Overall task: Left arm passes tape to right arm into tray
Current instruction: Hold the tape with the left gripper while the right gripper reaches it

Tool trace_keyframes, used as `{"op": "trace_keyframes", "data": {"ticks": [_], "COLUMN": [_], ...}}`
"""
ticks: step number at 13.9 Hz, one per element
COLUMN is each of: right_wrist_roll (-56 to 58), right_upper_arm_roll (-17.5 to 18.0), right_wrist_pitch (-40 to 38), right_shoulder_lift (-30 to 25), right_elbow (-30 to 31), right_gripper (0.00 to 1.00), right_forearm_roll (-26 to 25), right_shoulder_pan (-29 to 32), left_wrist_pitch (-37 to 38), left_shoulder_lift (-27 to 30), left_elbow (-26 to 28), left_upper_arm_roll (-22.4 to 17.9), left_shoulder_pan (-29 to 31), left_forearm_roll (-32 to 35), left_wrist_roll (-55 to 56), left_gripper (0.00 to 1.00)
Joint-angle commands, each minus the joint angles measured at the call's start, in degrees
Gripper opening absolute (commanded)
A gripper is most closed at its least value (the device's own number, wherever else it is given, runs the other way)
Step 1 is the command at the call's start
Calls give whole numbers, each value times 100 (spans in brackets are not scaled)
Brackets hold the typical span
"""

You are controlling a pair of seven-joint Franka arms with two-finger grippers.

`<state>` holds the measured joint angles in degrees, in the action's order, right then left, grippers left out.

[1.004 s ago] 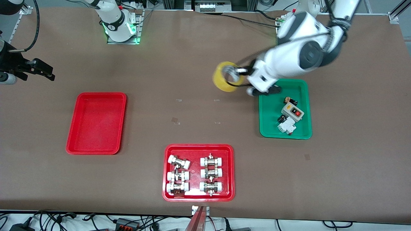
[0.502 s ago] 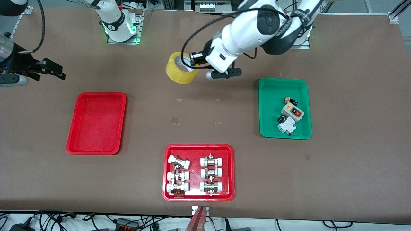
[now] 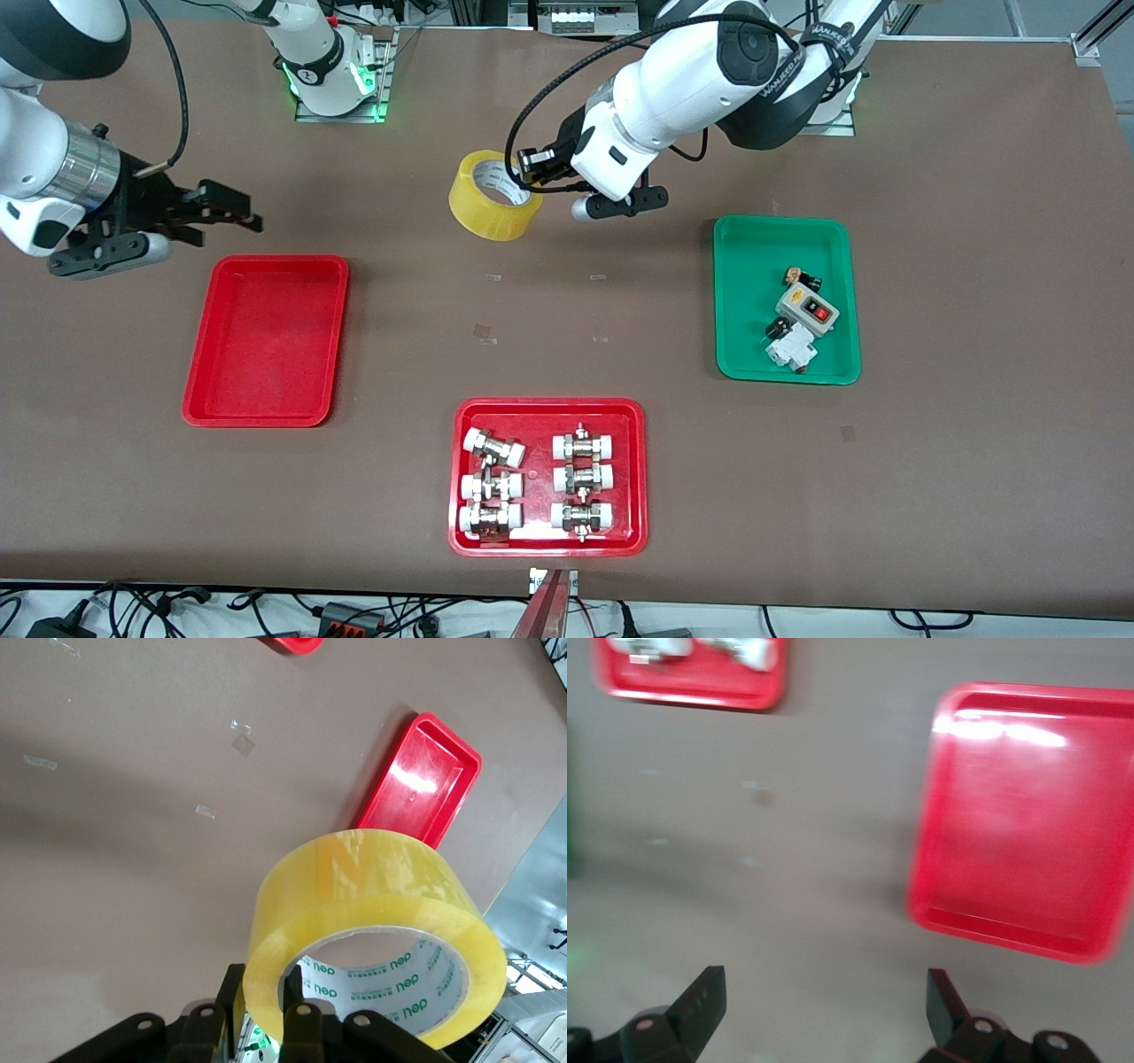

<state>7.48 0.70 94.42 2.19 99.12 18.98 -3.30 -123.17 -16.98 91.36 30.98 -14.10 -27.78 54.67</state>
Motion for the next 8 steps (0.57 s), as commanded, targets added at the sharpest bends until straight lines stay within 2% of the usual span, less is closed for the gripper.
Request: {"op": "trace_keyframes", "data": {"ticks": [1,3,6,8], "right_wrist_roll": [463,727,728,737], "right_upper_arm_roll": [18,27,27,27], "right_wrist_pitch": [-161,-161,-126,23], "right_shoulder_lift": [404,685,880,958], "right_elbow": [-313,-576,-797,-832], "right_gripper": [100,100,100,100], "right_forearm_roll": [1103,1659,2809,3050], "right_shoulder_pan": [-126,-302,-653,-925], "left_wrist_pitch": [21,39,48,48], "left_shoulder_lift": [-42,-42,-42,-42], "left_elbow": [-127,-127,-118,-127], "left_upper_arm_roll": [14,-13,-13,-22], "left_shoulder_pan": [30,65,82,82], "left_forearm_roll": [-123,-123,-123,-114], "left_wrist_roll": [183,264,273,351], "left_gripper": [18,18,18,18]}}
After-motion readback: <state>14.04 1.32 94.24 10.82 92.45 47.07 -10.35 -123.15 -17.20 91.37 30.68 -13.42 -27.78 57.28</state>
